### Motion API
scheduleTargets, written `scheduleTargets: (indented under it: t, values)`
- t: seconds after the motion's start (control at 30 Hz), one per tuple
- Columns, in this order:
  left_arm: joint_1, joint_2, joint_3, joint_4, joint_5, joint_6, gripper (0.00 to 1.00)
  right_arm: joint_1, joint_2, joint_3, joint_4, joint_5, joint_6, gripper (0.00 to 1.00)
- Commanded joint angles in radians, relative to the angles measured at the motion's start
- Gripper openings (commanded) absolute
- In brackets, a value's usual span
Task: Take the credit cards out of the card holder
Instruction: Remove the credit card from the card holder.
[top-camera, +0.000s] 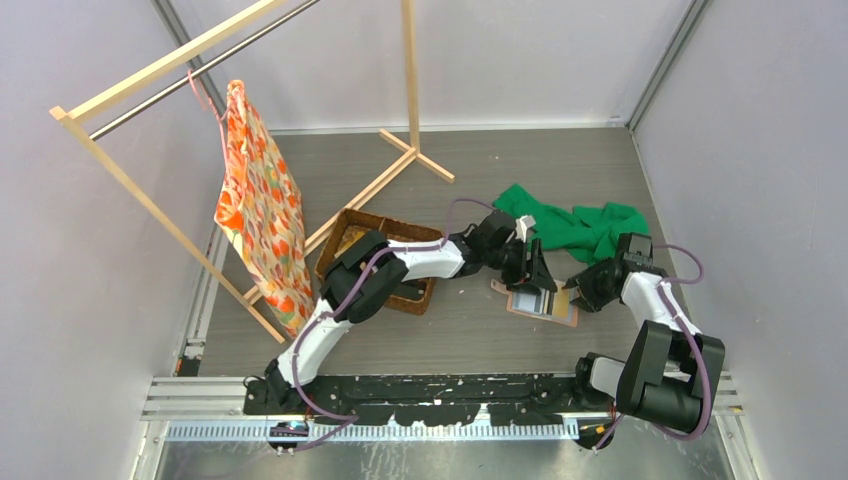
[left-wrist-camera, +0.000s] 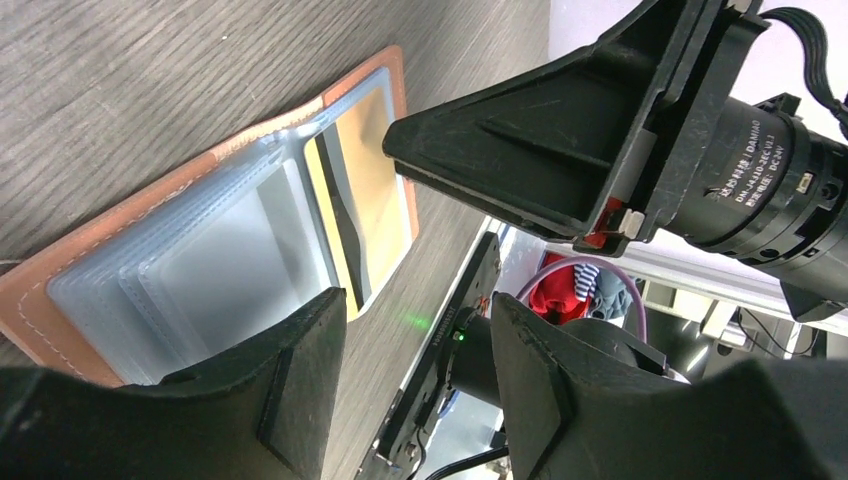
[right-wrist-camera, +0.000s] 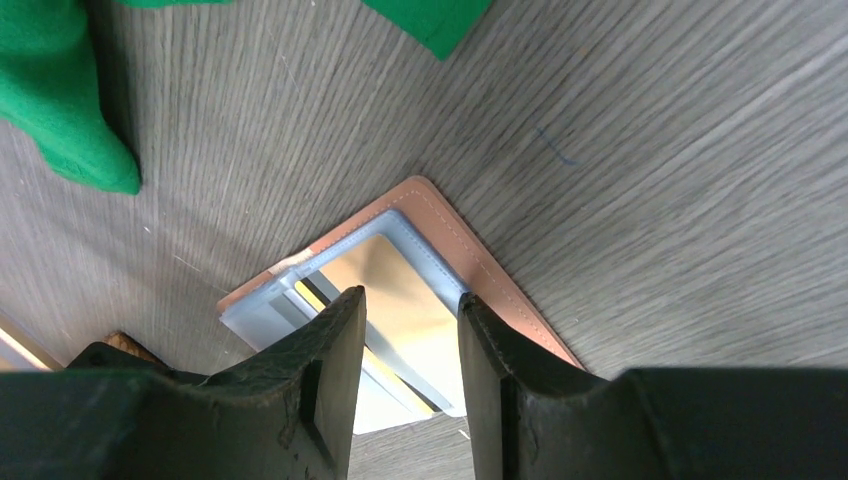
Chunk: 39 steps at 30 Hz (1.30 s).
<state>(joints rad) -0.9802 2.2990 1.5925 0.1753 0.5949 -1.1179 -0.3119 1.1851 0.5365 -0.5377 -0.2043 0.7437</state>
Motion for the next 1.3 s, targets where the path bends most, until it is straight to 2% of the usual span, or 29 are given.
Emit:
scheduleTargets:
  t: [0.0, 0.13, 0.43, 1.0, 1.1, 1.27]
  values:
    - [-0.003, 0.017, 0.051, -0.058, 0.003, 0.056, 0.57, -0.003, 0.033, -0.026, 0.042, -0.009, 0.012, 0.44]
    - [-0.002, 0.004, 0.046, -0.113, -0.024, 0.105, 0.57, -0.003, 0.025, -0.045, 0.05, -0.032, 0.016, 0.44]
    - [0.002, 0.012, 0.029, -0.12, -0.038, 0.105, 0.56, -0.003, 0.031, -0.051, 0.045, -0.015, 0.028, 0.47]
    - [0.044, -0.007, -0.071, -0.085, -0.065, 0.092, 0.55, -0.002, -0.012, -0.171, 0.1, -0.097, 0.084, 0.47]
    - [0.044, -0.014, -0.086, -0.083, -0.073, 0.092, 0.53, -0.001, -0.021, -0.177, 0.096, -0.106, 0.088, 0.47]
    - [0.044, -0.009, -0.101, -0.036, -0.06, 0.089, 0.44, 0.0, -0.03, -0.185, 0.097, -0.11, 0.091, 0.47]
